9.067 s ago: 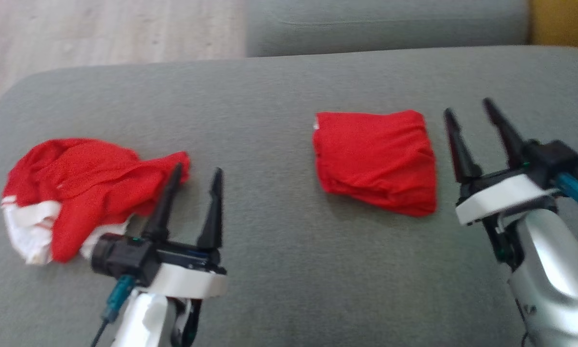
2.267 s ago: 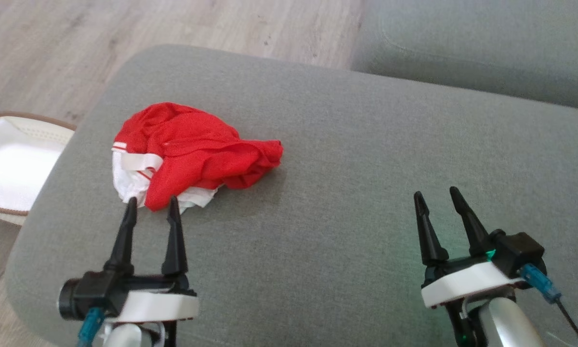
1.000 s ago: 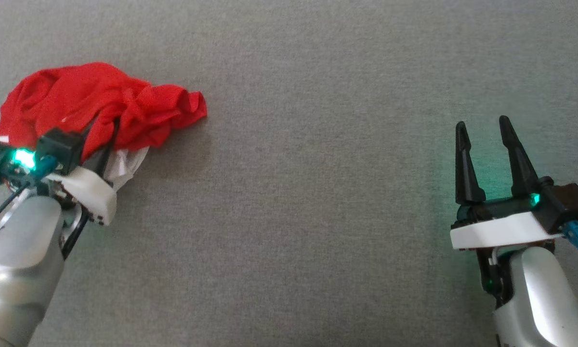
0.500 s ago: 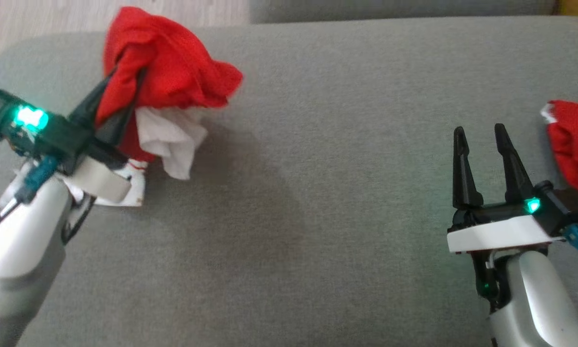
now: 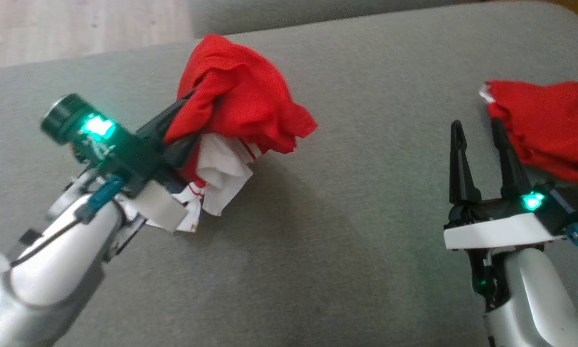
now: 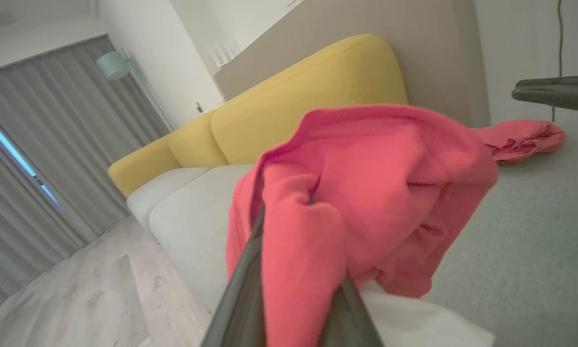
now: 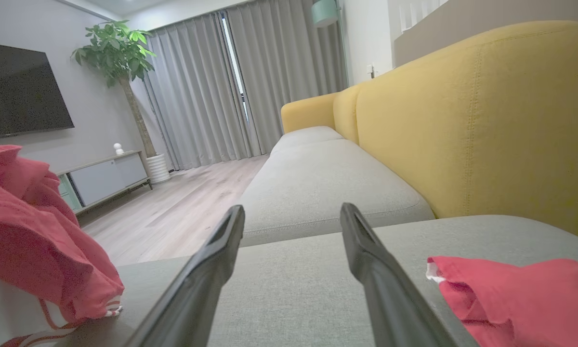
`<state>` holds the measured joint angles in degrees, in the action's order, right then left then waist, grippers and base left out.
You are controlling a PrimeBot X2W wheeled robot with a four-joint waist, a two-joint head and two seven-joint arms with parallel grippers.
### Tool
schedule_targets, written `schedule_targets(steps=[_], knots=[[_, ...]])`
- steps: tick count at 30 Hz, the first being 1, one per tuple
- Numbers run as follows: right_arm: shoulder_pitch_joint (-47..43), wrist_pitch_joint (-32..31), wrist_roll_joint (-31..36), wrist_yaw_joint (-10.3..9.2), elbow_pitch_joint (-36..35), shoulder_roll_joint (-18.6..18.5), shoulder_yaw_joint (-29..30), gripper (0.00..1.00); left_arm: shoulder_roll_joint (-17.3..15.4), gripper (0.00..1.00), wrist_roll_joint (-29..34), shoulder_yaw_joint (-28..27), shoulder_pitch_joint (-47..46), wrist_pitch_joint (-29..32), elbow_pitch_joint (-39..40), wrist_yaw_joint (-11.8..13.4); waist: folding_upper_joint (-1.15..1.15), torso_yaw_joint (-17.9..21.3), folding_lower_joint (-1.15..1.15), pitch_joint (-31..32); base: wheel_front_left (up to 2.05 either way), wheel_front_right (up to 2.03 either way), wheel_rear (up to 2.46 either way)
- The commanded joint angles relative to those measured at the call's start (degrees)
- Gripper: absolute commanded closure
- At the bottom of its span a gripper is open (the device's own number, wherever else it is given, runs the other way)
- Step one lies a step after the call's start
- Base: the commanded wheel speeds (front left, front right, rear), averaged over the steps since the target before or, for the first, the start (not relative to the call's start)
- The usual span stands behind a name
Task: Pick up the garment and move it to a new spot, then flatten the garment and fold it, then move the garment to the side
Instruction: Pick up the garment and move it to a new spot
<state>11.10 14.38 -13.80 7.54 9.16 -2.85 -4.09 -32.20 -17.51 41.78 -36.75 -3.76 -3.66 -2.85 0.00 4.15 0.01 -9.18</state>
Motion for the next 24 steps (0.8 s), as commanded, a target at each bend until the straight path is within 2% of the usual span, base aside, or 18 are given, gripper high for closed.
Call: schedule_targets(steps=[1, 7, 8, 9, 10, 15, 20, 24], knots=[[2.4, 0.6, -0.8, -0.05, -2.7, 0.0, -1.7, 0.0, 0.2, 1.0, 0.5, -2.1, -5.5, 0.5, 1.2, 0.4, 0.0, 3.4, -0.01, -2.7, 0.0, 0.0, 0.0], [4.4, 0.6, -2.3, -0.05, -4.1, 0.0, -2.0, 0.0, 6.3, 1.0, 1.0, 0.5, -11.5, 0.0, -5.3, -1.2, 0.0, 8.0, -0.01, -6.5, 0.0, 0.0, 0.0], [4.4, 0.6, -2.3, -0.05, -4.1, 0.0, -2.0, 0.0, 6.3, 1.0, 1.0, 0.5, -11.5, 0.0, -5.3, -1.2, 0.0, 8.0, -0.01, -6.5, 0.0, 0.0, 0.0], [4.6, 0.6, -2.4, -0.05, -4.1, 0.0, -2.0, 0.0, 7.5, 0.07, 0.8, 0.6, -12.4, -0.3, -7.1, -1.2, 0.0, 8.4, -0.01, -6.8, 0.0, 0.0, 0.0], [4.7, 0.6, -2.5, -0.05, -4.2, 0.0, -1.9, 0.0, 8.2, 0.0, 1.1, 1.0, -13.3, -0.4, -9.1, -1.4, 0.0, 8.6, -0.01, -6.9, 0.0, 0.0, 0.0], [4.5, 0.6, -2.4, -0.05, -4.3, 0.0, -1.5, 0.0, 10.3, 0.0, 1.0, 0.2, -15.2, -4.6, -16.3, -0.3, 0.0, 8.7, -0.01, -7.0, 0.0, 0.0, 0.0], [3.7, 0.6, -0.7, -0.05, -4.3, 0.0, -0.2, 0.0, 10.2, 0.0, -0.7, -2.0, -12.4, -8.9, -19.3, 1.6, 0.0, 5.8, -0.01, -5.6, 0.0, 0.0, 0.0], [2.8, 0.6, 1.3, -0.05, -4.3, 0.0, 0.6, 0.0, 9.7, 0.0, -2.5, -4.6, -7.7, -10.7, -18.4, 4.0, 0.0, 2.3, -0.01, -4.0, 0.0, 0.0, 0.0]])
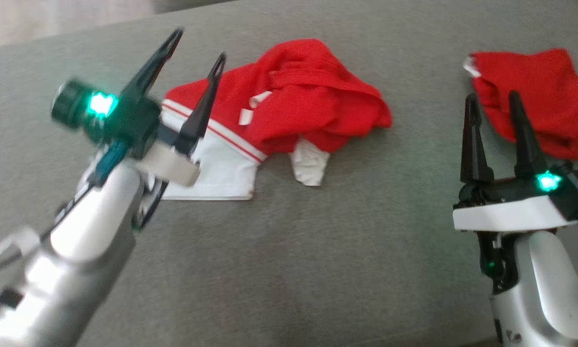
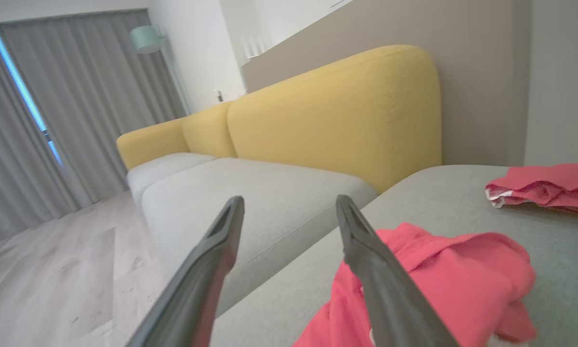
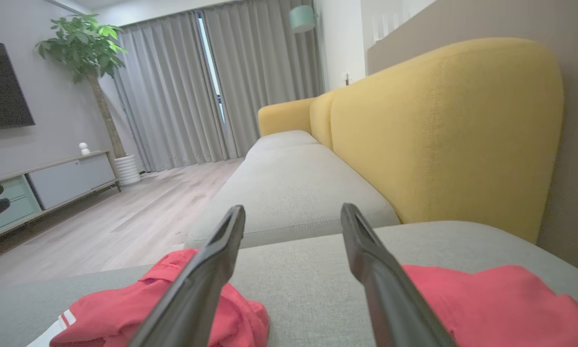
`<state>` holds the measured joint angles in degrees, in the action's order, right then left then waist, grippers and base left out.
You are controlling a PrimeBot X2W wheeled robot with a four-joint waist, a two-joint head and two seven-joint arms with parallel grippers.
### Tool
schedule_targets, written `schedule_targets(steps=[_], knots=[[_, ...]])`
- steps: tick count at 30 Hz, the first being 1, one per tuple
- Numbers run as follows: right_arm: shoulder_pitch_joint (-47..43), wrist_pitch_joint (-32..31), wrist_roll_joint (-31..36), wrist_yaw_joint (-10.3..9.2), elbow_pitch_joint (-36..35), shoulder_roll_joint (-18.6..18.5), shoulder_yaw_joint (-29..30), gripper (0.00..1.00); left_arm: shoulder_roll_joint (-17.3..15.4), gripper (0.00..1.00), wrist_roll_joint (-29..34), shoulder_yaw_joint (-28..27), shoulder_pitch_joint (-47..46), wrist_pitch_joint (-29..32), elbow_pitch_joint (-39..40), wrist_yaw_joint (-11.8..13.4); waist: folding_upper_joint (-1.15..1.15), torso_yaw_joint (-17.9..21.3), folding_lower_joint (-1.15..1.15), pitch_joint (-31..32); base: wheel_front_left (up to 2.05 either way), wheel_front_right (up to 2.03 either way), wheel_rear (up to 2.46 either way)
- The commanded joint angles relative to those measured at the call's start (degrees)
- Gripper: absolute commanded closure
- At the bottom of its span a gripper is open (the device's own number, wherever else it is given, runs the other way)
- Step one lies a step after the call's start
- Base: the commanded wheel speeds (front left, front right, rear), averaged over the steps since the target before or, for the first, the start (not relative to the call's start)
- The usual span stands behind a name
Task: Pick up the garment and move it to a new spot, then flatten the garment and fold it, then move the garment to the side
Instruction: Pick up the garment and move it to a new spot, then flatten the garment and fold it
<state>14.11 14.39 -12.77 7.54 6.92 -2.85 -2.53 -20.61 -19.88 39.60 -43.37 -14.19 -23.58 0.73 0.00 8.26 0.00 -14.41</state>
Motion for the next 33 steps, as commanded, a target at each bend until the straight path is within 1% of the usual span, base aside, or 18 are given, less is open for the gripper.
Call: schedule_targets(steps=[1, 5, 8, 13, 18, 23, 26, 28, 29, 33], knots=[[-0.5, 0.6, 0.8, -0.05, -2.0, 0.0, -0.9, 0.0, -2.0, 0.0, -0.5, -3.2, 0.5, -0.5, 2.2, 1.1, 0.0, -2.7, 0.0, 1.7, 0.0, 0.0, 0.0], [-2.1, 0.6, 2.6, -0.05, -1.8, 0.0, -0.2, 0.0, -1.7, 0.0, -1.5, -7.1, 7.8, -0.8, 7.5, 3.6, 0.0, -6.2, 0.0, 3.4, 0.0, 0.0, 0.0], [-3.5, 0.6, 3.3, -0.05, -1.6, 0.0, 0.5, 0.0, -0.9, 0.0, -1.0, -10.1, 14.5, -0.8, 12.3, 4.7, 0.0, -8.5, 0.0, 4.4, 0.0, 0.0, 0.0], [-5.8, 0.6, 4.2, -0.05, -1.1, 0.0, 1.5, 0.0, 2.6, 0.0, 0.9, -15.3, 24.4, -0.8, 17.3, 5.6, 0.0, -11.2, 0.0, 5.7, 0.0, 0.0, 0.0], [-7.1, 0.6, 4.8, -0.05, -1.0, 0.0, 2.0, 0.0, 7.1, 0.0, 3.1, -20.2, 30.1, -0.8, 20.2, 4.1, 0.0, -13.0, 0.0, 6.0, 0.0, 0.0, 0.0], [-6.2, 0.6, 6.4, -0.05, -0.8, 0.0, 0.3, 0.0, 10.0, 0.0, 5.8, -22.8, 31.5, -0.8, 20.5, 0.8, 0.0, -14.5, 0.0, 5.3, 0.0, 0.0, 0.0], [-4.6, 0.6, 8.2, -0.05, 0.8, 0.0, -4.2, 0.0, 11.4, 0.0, 7.1, -24.1, 31.2, -0.8, 19.9, -1.0, 0.0, -15.4, 0.0, 4.3, 0.0, 0.0, 0.0], [-3.2, 0.2, 8.8, -0.05, 3.2, -0.1, -8.2, 0.0, 12.4, 0.0, 7.8, -24.7, 31.0, -0.8, 19.3, -2.1, 0.0, -16.1, 0.0, 3.8, 0.0, 0.0, 0.0], [-3.2, 0.2, 8.8, -0.05, 3.2, -0.1, -8.2, 0.0, 12.4, 0.0, 7.8, -24.7, 31.0, -0.8, 19.3, -2.1, 0.0, -16.1, 0.0, 3.8, 0.0, 0.0, 0.0], [0.8, -3.4, 8.5, -0.05, 9.1, -2.0, -18.1, 0.0, 14.3, 0.0, 8.9, -25.7, 30.7, -0.8, 18.3, -3.8, 0.0, -18.0, 0.0, 2.7, 0.0, 0.0, 0.0]])
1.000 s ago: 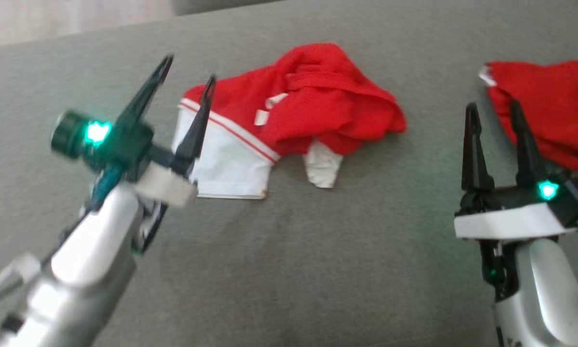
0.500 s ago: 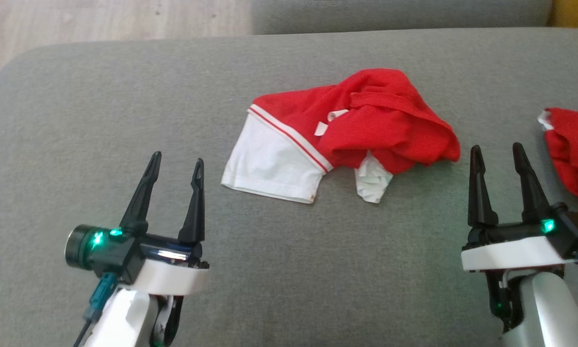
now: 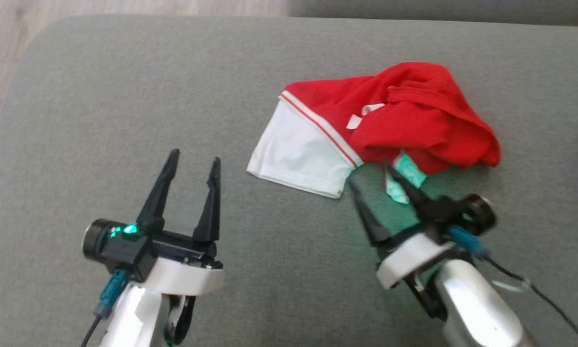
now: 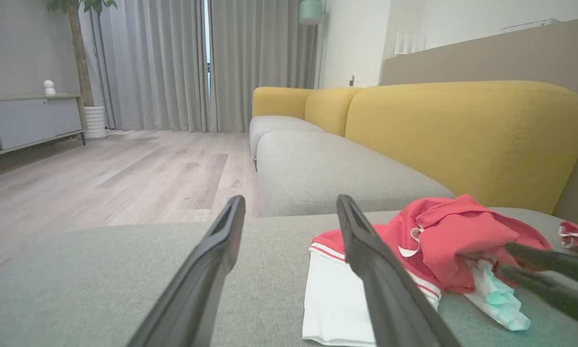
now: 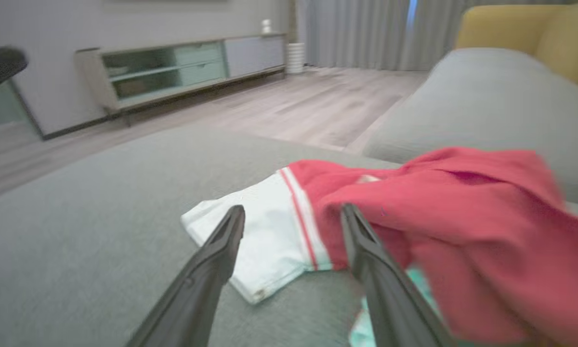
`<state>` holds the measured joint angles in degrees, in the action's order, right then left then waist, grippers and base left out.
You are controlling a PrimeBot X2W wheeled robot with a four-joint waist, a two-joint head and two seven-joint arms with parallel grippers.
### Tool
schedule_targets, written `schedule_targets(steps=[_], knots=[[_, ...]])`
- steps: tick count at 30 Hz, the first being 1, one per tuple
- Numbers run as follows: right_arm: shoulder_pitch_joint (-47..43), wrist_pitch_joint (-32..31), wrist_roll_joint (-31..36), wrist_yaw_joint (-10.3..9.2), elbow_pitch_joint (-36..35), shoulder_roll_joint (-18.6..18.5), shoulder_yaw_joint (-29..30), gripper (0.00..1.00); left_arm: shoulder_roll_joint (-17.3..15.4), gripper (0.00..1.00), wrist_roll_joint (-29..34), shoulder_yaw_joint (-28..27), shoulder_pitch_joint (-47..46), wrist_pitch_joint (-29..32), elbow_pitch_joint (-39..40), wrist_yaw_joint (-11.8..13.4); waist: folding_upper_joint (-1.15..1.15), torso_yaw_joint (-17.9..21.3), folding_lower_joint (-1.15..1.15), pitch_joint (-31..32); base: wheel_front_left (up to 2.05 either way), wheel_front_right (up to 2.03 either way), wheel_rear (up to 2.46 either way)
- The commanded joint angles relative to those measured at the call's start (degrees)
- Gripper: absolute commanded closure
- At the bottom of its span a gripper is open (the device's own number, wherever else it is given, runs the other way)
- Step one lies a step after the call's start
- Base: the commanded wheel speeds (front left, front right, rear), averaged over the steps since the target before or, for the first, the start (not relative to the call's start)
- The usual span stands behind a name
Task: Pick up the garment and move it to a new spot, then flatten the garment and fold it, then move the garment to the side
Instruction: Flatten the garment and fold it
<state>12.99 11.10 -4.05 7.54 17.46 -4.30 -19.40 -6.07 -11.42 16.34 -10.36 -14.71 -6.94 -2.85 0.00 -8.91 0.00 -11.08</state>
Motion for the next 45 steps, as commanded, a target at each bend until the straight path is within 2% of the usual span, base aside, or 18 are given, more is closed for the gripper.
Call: schedule_targets(steps=[1, 4, 8, 14, 21, 22, 23, 27, 33, 34, 37, 40, 45], knots=[[3.1, -1.1, -0.4, -0.05, 0.1, -1.1, -3.7, 0.0, 0.2, 0.0, 0.6, -2.6, -2.4, -0.3, 1.5, -0.5, 0.0, -1.3, 0.0, -0.9, 0.0, 0.0, 0.0], [6.8, -4.7, -1.5, -0.05, 5.3, -2.8, -9.5, 0.0, 1.3, 0.0, 1.0, -2.7, -2.7, -0.3, 0.6, -1.5, 0.0, -3.0, 0.0, -1.7, 0.0, 0.0, 0.0], [11.7, -8.1, -2.4, -0.05, 12.1, -4.2, -14.3, 0.0, 2.3, 0.0, 1.2, -2.7, -3.3, -0.3, -0.1, -2.3, 0.0, -5.2, 0.0, -2.6, 0.0, 0.0, 0.0], [18.0, -12.7, -3.1, -0.05, 21.0, -5.3, -18.5, 0.0, 3.0, 0.0, 0.9, -3.0, -4.1, -0.3, -0.2, -2.9, 0.0, -7.5, 0.0, -4.6, 0.0, 0.0, 0.0], [21.5, -16.1, -5.5, -0.05, 29.4, -4.7, -21.7, 0.0, 3.2, 0.0, -0.3, -2.6, -4.5, -0.3, -0.5, -2.9, 0.0, -9.0, 0.0, -5.1, 0.0, 0.0, 0.0], [21.9, -16.0, -5.9, -0.05, 30.1, -4.7, -22.2, 0.69, 3.2, 0.0, -0.6, -2.4, -4.5, -0.3, -0.6, -2.8, 0.0, -9.1, 0.0, -5.1, 0.0, 0.0, 0.0], [22.3, -15.6, -6.2, -0.05, 30.6, -4.6, -22.7, 1.0, 3.2, 0.0, -0.7, -2.3, -4.6, -0.3, -0.6, -2.7, 0.0, -9.1, 0.0, -5.1, 0.0, 0.0, 0.0], [23.9, -12.4, -6.9, -0.05, 31.7, -4.4, -23.7, 1.0, 3.2, 0.0, -0.8, -2.4, -4.5, -0.3, -0.9, -2.3, 0.0, -8.8, 0.0, -4.2, 0.0, 0.0, 0.0], [26.4, -3.8, -7.1, -0.05, 29.3, -2.3, -24.4, 1.0, 3.2, 0.0, -0.1, -2.8, -3.7, -0.3, -1.0, -2.4, 0.0, -7.8, 0.0, -1.2, 0.0, 0.0, 0.0], [27.9, 0.3, -7.7, -0.05, 25.7, -1.3, -25.1, 1.0, 3.2, 0.0, 0.2, -3.4, -3.0, -0.3, -0.8, -2.5, 0.0, -7.4, 0.0, 0.5, 0.0, 0.0, 0.0], [30.2, 2.2, -8.4, -0.05, 20.5, -0.9, -24.7, 1.0, 3.2, 0.0, 0.2, -3.9, -2.1, -0.3, -0.6, -2.6, 0.0, -7.2, 0.0, 1.7, 0.0, 0.0, 0.0], [32.2, 2.7, -8.6, -0.05, 16.5, -1.3, -23.7, 1.0, 3.2, 0.0, 0.3, -4.2, -1.6, -0.3, -0.5, -2.7, 0.0, -7.1, 0.0, 2.1, 0.0, 0.0, 0.0], [38.0, 1.4, -10.7, -0.05, 8.8, -4.4, -16.9, 1.0, 3.2, 0.0, 0.3, -4.3, -1.1, -0.3, 0.2, -2.9, 0.0, -7.6, 0.0, 1.6, 0.0, 0.0, 0.0]])
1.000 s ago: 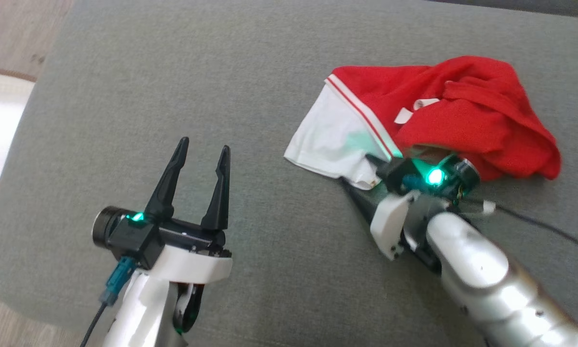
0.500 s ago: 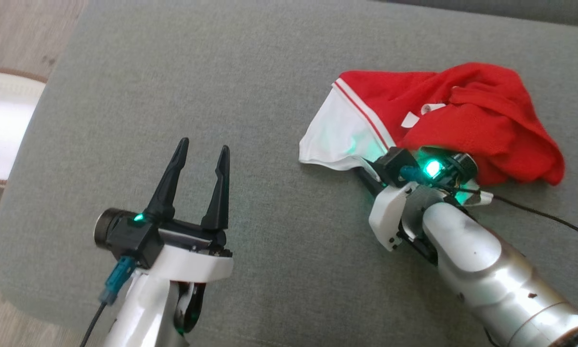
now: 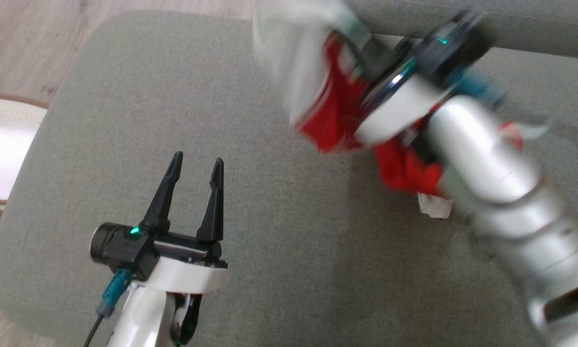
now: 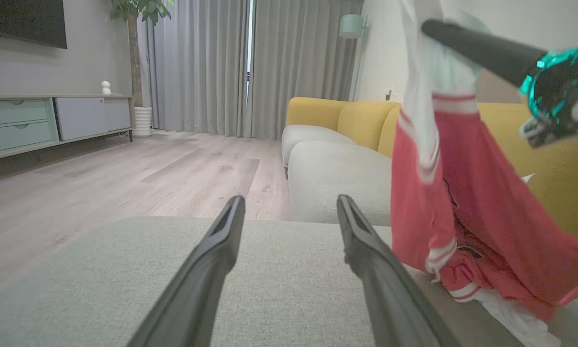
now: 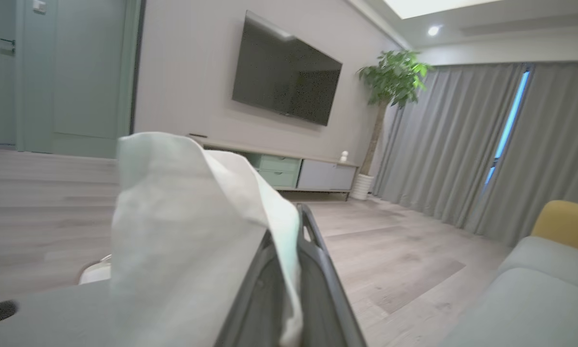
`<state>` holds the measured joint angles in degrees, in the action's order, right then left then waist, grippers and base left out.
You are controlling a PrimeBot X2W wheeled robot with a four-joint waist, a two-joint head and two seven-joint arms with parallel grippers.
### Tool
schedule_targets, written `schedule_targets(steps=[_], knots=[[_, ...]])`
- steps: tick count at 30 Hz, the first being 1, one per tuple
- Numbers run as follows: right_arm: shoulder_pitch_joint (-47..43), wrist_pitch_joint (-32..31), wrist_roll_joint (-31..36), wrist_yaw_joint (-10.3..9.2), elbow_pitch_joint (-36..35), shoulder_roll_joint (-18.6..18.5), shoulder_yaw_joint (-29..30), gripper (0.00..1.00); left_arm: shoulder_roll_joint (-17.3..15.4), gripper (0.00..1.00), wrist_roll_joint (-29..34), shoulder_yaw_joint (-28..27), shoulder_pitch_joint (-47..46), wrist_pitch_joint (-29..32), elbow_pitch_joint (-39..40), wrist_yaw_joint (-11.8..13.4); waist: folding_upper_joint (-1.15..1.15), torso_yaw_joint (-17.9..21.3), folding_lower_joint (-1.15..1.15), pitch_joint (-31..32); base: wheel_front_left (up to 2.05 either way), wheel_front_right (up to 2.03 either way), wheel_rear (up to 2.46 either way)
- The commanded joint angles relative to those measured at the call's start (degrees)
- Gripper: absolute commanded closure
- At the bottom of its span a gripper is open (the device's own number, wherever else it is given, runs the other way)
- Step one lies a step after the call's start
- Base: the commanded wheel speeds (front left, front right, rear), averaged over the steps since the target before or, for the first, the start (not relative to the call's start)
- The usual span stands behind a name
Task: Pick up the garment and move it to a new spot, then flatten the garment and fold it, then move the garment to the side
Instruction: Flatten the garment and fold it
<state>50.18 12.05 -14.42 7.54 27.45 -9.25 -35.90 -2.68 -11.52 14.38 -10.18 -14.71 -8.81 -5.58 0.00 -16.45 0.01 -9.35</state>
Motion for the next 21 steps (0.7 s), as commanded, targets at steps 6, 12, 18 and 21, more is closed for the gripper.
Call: schedule_targets(steps=[6, 12, 18, 21], knots=[[10.0, -6.5, -1.0, -0.05, 3.9, -5.6, 6.8, 1.0, -0.2, 0.0, 0.0, -1.1, -2.6, -0.3, 2.4, -0.4, 0.0, -2.0, -0.01, -3.5, 0.0, 0.0, 0.0], [19.3, -9.4, 5.0, -0.05, 23.0, -13.0, 13.6, 0.0, -0.2, 0.0, -1.8, 1.6, -4.8, -0.3, 2.2, -0.1, 0.0, -4.8, -0.01, -6.8, 0.0, 0.0, 0.0], [21.4, -6.1, 11.1, -0.05, 34.2, -13.2, 20.4, 0.0, -0.2, 0.0, -2.5, 2.4, -5.3, -0.3, 1.9, 0.8, 0.0, -4.5, -0.01, -7.4, 0.0, 0.0, 0.0], [20.0, -2.5, 12.0, -0.05, 36.1, -11.3, 21.8, 0.0, -0.2, 0.0, -2.4, 2.0, -5.4, -0.3, 1.8, 0.9, 0.0, -3.0, -0.01, -6.6, 0.0, 0.0, 0.0]])
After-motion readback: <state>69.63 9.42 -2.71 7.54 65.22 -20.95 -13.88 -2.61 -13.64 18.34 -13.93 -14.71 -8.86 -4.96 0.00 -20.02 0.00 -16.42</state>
